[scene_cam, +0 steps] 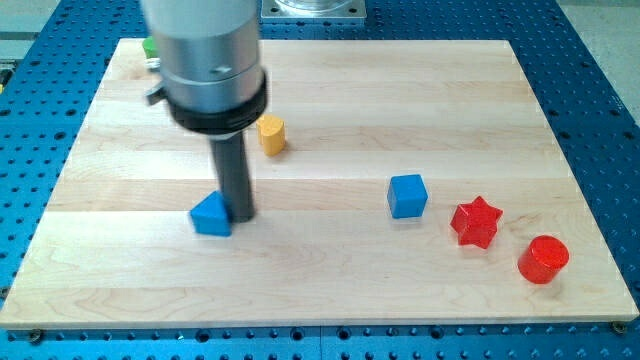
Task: Move blue blocks to the bottom left corner of the board
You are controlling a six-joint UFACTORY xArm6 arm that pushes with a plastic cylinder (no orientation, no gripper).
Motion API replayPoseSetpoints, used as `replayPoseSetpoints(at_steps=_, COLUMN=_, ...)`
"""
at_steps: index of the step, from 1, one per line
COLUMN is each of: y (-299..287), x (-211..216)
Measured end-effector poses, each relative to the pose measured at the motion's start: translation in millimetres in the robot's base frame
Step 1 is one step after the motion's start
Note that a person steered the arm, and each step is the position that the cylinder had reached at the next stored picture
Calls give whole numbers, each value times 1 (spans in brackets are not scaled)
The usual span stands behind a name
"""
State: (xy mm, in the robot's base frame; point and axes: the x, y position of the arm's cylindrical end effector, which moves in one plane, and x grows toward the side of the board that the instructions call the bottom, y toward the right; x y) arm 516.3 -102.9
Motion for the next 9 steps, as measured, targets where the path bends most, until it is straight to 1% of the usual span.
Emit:
replayPoseSetpoints(at_steps=2, y=-103, x=55)
replayPoseSetpoints(at_steps=3, y=-64, x=60)
replayPoseSetpoints(at_steps=4, y=6, x=15)
replayPoseSetpoints(at_steps=5, y=79, x=-51)
replayPoseSetpoints(at_steps=6, y=223, x=-73)
replayPoseSetpoints(at_steps=7, y=300, x=-51)
replayPoseSetpoints(at_steps=8, y=239, x=-30)
replayPoseSetpoints(at_steps=9, y=147, x=-8)
